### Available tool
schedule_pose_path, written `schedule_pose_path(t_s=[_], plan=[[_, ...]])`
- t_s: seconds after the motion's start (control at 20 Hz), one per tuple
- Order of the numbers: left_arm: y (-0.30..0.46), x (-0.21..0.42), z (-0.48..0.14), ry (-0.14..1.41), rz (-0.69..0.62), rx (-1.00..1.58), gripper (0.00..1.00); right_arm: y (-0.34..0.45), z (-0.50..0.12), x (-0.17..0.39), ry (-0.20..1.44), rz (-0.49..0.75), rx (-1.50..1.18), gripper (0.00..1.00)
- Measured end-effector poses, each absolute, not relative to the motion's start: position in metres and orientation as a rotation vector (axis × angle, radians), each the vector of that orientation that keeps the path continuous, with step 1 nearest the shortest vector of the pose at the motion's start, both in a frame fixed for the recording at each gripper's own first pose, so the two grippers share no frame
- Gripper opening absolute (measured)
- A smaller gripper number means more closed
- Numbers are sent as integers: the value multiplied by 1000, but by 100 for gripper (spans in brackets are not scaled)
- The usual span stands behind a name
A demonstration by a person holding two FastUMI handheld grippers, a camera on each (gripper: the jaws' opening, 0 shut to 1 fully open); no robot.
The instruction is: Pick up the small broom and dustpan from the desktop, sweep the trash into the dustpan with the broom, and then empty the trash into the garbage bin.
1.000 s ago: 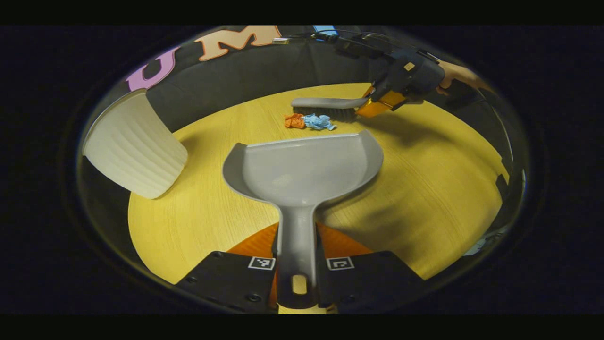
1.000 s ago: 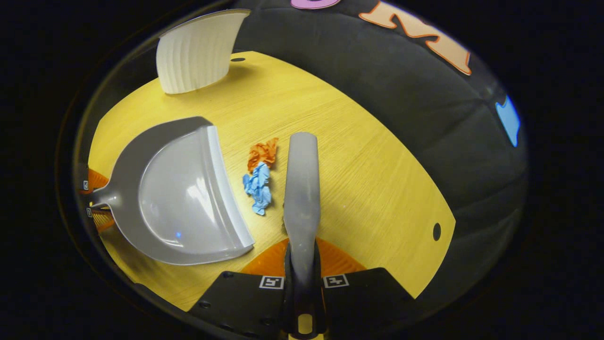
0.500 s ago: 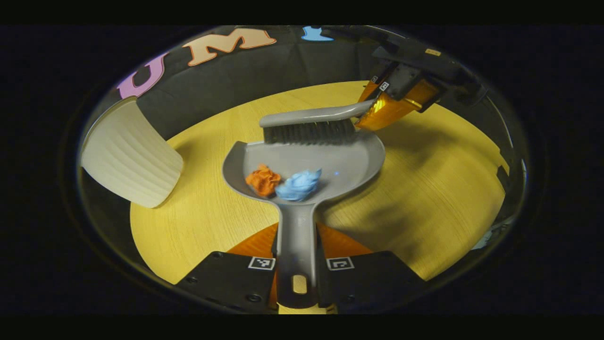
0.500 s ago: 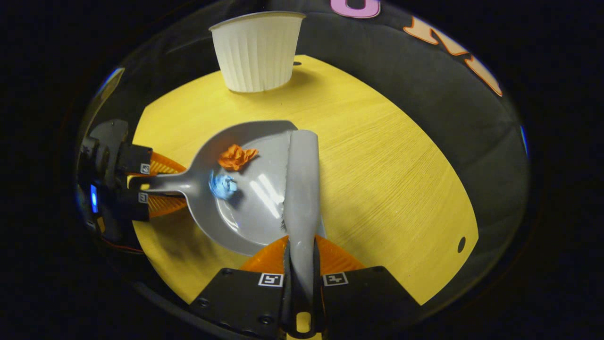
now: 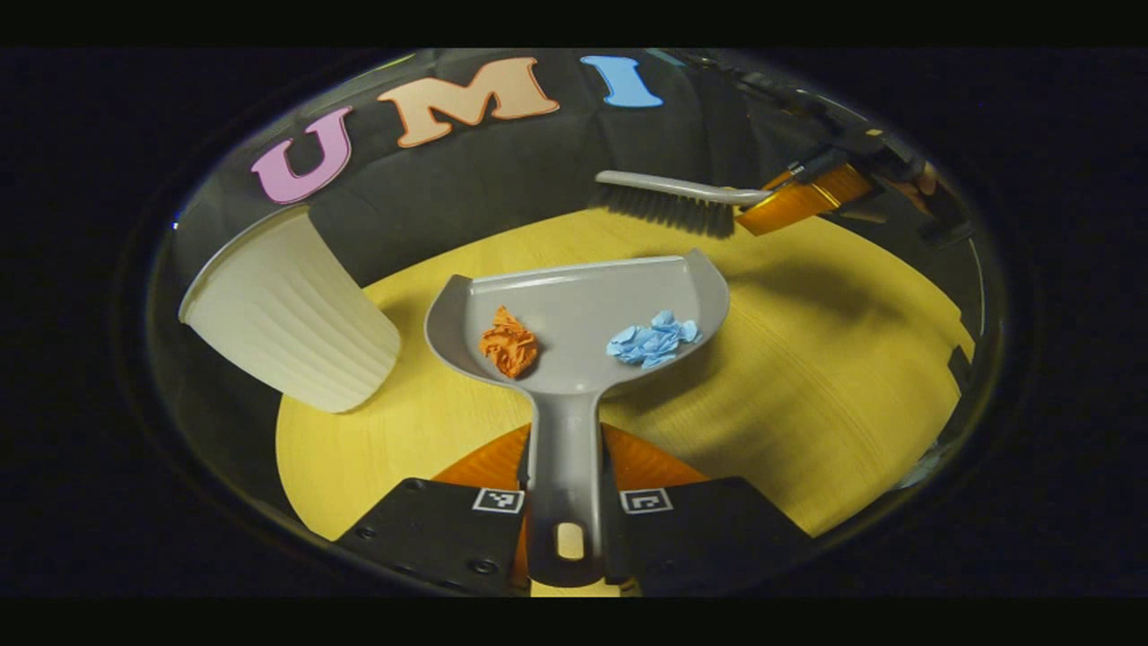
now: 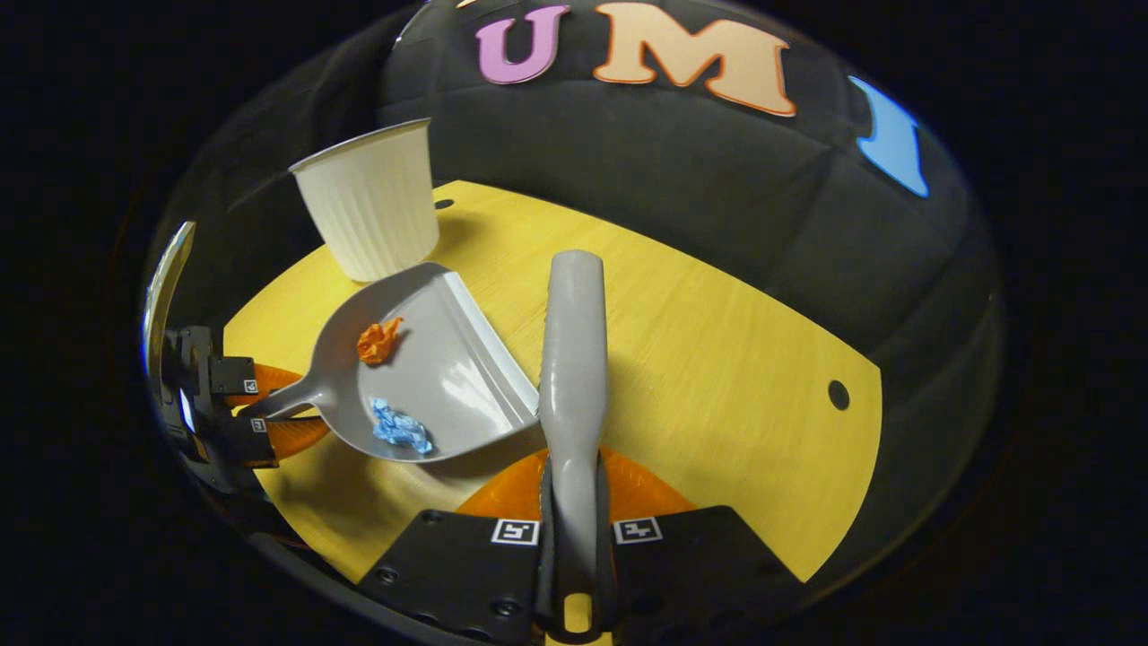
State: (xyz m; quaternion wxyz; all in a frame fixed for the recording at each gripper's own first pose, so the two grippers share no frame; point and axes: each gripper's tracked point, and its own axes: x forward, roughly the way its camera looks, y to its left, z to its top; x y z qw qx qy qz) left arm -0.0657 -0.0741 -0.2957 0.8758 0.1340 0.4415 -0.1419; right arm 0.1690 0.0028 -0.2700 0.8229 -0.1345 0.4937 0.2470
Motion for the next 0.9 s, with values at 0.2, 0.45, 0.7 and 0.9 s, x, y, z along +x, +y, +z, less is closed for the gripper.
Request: schedule_pose_path(t_s=[0.2, 0.45, 0.7, 0.9], plan=[[-77, -56, -274, 830, -248, 279, 24, -45, -268, 165, 1045, 455, -249, 15], [-76, -35, -237, 726, -196, 235, 24, -41, -283, 125, 1084, 430, -183, 15], [-36, 3, -157, 594, -110, 330, 24, -39, -301, 78, 1121, 427, -131, 15], [20, 15, -142, 598, -1, 395, 24, -39, -296, 58, 1130, 432, -102, 15]])
